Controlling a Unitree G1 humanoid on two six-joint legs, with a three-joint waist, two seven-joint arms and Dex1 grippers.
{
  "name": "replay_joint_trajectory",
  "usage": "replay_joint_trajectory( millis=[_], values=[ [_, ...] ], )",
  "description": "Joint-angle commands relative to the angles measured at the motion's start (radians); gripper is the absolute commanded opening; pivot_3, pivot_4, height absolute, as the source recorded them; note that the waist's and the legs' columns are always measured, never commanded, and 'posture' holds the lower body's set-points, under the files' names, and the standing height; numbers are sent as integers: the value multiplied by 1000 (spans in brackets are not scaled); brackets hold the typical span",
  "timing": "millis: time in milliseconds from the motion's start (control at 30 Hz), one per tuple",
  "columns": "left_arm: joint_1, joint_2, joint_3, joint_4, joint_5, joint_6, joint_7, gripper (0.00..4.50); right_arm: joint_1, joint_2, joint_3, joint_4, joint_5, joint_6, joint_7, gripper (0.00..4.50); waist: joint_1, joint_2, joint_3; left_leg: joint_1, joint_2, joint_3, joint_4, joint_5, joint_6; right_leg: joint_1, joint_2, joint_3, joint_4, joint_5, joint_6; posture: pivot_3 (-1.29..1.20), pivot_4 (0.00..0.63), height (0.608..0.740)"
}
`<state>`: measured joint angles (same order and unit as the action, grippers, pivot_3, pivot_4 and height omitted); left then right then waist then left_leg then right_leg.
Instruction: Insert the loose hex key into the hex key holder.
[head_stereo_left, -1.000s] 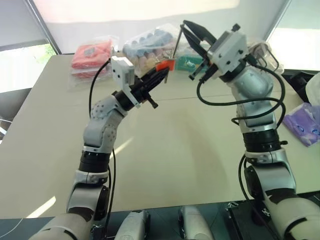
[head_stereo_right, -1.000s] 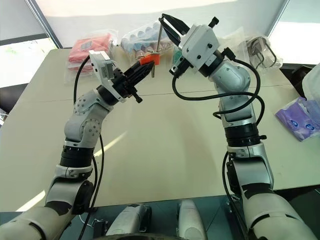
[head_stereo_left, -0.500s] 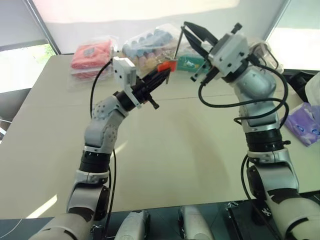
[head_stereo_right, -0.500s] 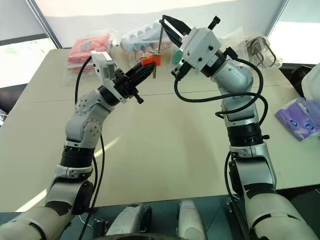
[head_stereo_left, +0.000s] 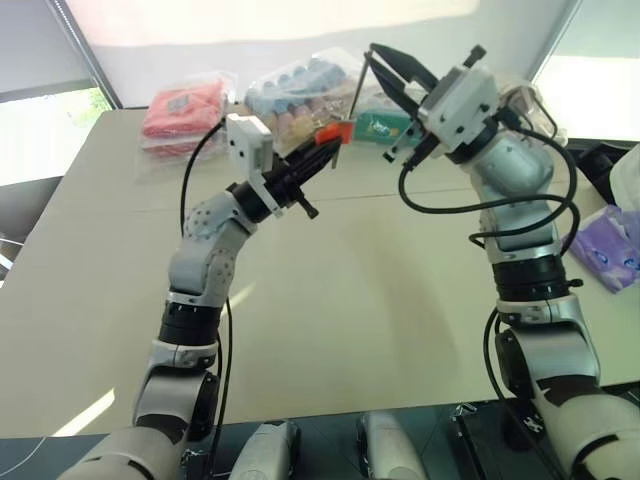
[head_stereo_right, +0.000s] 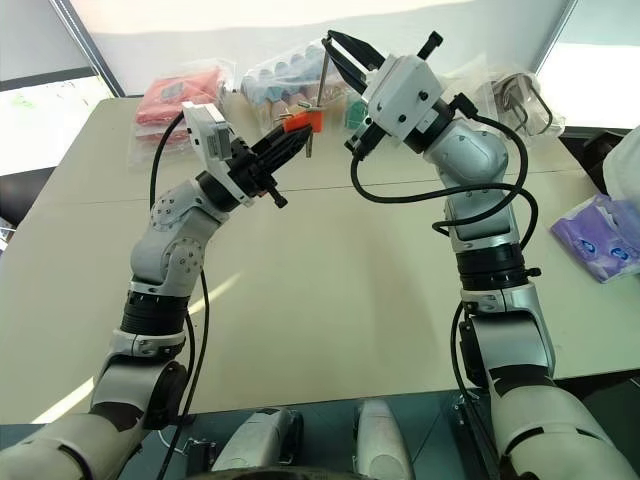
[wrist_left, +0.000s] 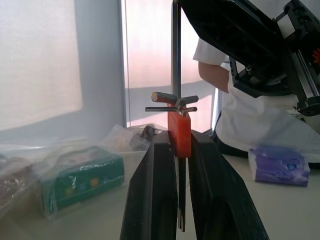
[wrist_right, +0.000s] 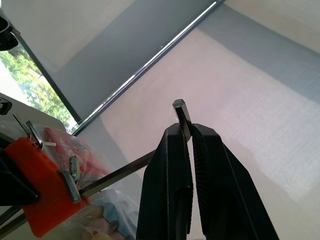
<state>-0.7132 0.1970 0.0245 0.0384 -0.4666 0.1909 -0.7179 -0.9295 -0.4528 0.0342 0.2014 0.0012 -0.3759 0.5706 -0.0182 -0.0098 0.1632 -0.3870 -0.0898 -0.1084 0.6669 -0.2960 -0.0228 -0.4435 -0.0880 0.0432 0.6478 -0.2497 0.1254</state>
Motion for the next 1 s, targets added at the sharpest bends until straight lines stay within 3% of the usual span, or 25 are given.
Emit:
replay_joint_trajectory(
  millis=[33, 1000],
  values=[
    [-18, 5, 12, -37, -12, -20, -8, 117, -24, -14, -3, -5, -9, -4, 1, 53, 0, 0, 0, 0, 0, 0, 0, 0, 0, 0, 0, 0, 0, 0, 0, 0, 150, 740],
    [-21, 3, 14, -38, -10, -25, -9, 117, 2, -31, 56, -30, -39, -48, 74, 53, 0, 0, 0, 0, 0, 0, 0, 0, 0, 0, 0, 0, 0, 0, 0, 0, 150, 740]
  ],
)
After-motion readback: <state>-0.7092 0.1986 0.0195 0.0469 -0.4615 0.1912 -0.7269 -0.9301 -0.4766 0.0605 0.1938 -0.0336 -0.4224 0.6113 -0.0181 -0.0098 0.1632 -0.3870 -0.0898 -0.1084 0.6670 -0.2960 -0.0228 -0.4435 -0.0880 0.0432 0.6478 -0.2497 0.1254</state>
